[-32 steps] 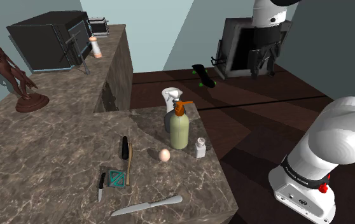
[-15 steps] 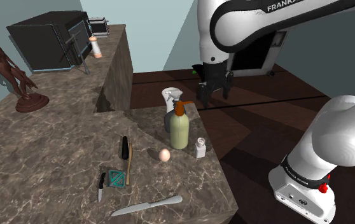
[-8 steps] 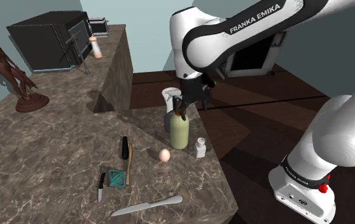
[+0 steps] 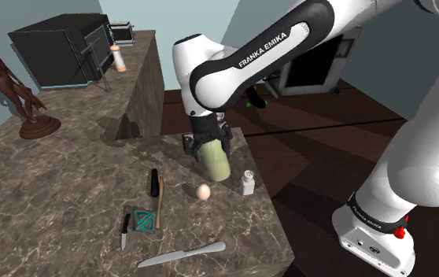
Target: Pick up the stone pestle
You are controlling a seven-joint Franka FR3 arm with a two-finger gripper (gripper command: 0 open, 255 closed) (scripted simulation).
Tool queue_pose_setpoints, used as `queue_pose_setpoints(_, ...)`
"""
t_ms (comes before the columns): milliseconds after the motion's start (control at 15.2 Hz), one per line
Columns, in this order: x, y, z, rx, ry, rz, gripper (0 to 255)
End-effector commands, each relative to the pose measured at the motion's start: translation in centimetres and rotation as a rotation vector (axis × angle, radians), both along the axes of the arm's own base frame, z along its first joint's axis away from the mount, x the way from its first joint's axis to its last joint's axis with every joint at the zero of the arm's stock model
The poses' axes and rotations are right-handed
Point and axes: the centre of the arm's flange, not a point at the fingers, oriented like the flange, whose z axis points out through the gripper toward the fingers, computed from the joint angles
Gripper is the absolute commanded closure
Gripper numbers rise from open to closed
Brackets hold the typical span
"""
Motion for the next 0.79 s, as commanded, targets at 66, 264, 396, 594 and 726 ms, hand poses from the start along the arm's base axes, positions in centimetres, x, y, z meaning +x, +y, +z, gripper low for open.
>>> queue_pose_setpoints(66,2.0,3.3,-1.6,0.0,-0.007,-0.022,0)
queue_pose_setpoints(264,3.9,6.2,-3.3,-0.001,-0.014,-0.042,0)
queue_pose_setpoints(396,5.3,8.1,-4.4,-0.002,-0.019,-0.055,0)
queue_pose_setpoints(594,7.3,11.0,-6.1,-0.003,-0.026,-0.075,0)
queue_pose_setpoints(726,8.7,12.9,-7.2,-0.003,-0.031,-0.088,0)
